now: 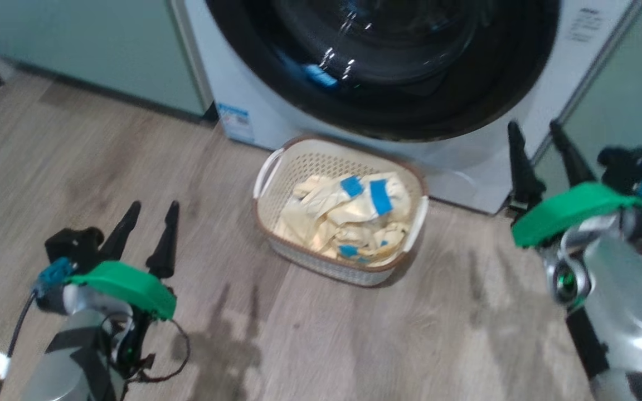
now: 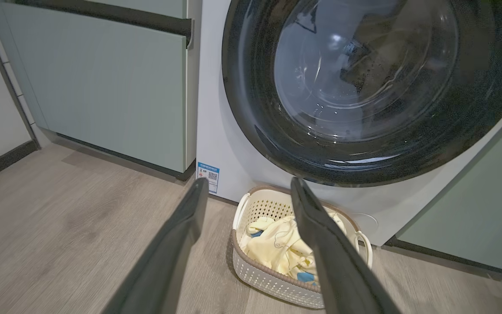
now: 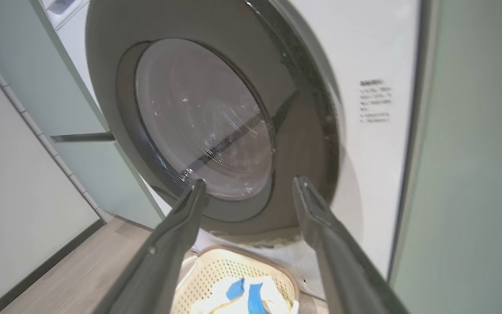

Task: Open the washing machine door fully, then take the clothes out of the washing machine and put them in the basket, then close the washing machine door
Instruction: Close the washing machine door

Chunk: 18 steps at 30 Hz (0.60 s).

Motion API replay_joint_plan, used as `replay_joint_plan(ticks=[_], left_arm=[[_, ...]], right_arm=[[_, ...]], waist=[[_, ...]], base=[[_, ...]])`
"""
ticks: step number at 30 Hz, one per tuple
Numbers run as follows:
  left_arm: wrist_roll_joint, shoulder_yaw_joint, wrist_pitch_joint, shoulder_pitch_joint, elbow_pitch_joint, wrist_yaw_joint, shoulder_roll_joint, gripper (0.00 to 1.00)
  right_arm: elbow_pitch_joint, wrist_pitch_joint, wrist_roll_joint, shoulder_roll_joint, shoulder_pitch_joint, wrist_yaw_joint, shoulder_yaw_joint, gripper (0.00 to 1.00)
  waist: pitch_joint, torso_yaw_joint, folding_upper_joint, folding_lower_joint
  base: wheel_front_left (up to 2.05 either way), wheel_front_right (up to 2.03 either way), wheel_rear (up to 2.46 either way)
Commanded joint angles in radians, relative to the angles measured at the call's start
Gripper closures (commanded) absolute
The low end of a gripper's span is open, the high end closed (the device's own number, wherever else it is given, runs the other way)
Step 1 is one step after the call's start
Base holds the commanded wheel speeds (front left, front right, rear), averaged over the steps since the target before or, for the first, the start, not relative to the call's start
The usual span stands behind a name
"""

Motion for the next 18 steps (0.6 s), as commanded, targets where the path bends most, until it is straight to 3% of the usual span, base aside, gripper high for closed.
replay_joint_plan(ticks=[1,18], left_arm=[[-0.006,0.035,-0.006,-0.02,-0.02,-0.001,0.045,0.0],[-0.07,0.074,-0.006,0.053,0.02,-0.001,0.103,0.0]], right_arm=[[-0.039,-0.007,0.004,0.012,0.001,0.003,0.014,0.0],[-0.177,-0.007,-0.076,0.012,0.288,0.003,-0.103,0.0]], waist=[[-0.043,-0.044,-0.0001,0.0002],[-0.142,-0.215,-0.0001,0.0002]], base=[[0.0,0.0,0.0],[0.0,0.0,0.0]])
